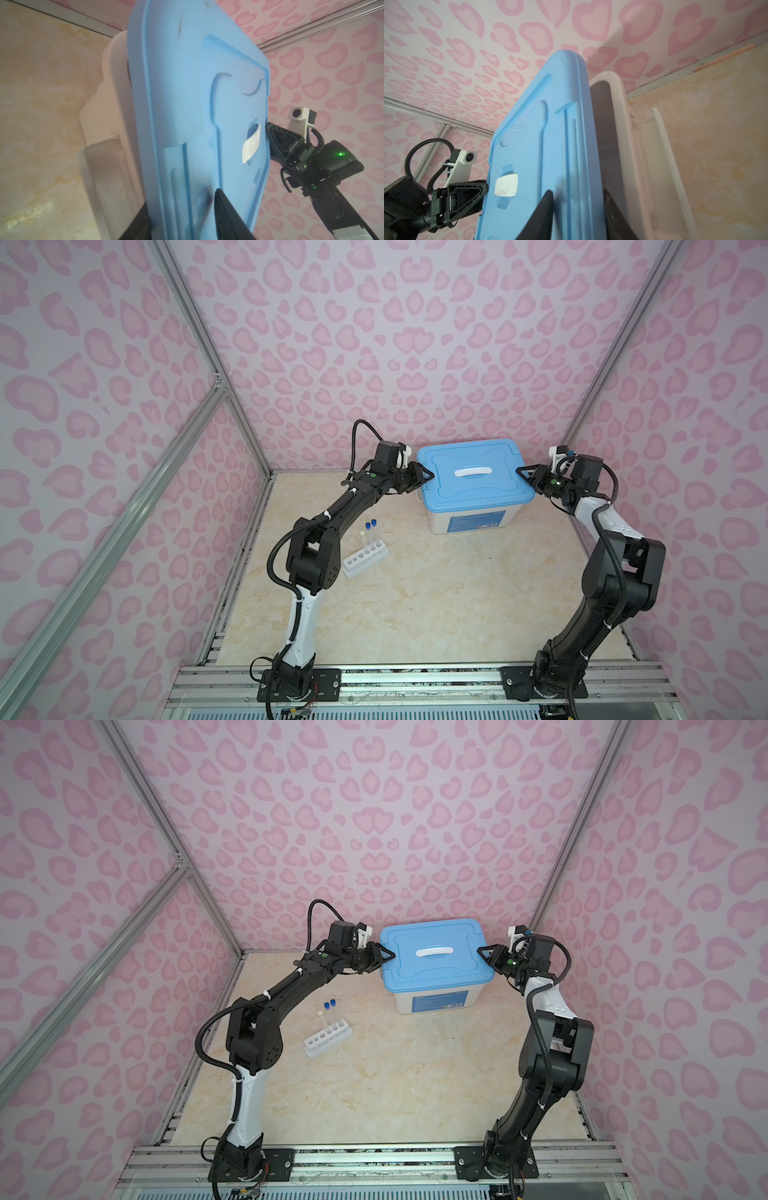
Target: Organize the chemistry lab equipment
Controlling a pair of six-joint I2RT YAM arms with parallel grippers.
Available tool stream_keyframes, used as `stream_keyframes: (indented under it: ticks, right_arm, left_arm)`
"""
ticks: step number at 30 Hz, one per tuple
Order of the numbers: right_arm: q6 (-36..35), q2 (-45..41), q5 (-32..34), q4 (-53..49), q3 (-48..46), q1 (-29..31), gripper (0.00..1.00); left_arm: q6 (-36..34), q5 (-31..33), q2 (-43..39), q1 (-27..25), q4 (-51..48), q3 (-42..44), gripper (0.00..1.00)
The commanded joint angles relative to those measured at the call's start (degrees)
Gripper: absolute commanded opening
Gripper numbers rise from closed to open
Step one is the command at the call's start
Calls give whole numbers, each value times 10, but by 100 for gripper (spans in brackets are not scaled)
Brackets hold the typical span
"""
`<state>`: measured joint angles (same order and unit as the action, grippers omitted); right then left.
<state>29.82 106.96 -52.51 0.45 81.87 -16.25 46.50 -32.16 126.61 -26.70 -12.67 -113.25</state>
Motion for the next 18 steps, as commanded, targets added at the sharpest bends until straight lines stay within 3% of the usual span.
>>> stream_keyframes:
  ticks: [1, 18]
  right_arm:
    - [-17, 9, -1, -10, 9, 2, 38]
    - [-26, 36, 0, -35, 54, 1, 38]
  left_arm:
    - [0, -17, 9, -3, 23, -1, 45]
    - [7, -24, 24, -4, 26, -9, 44]
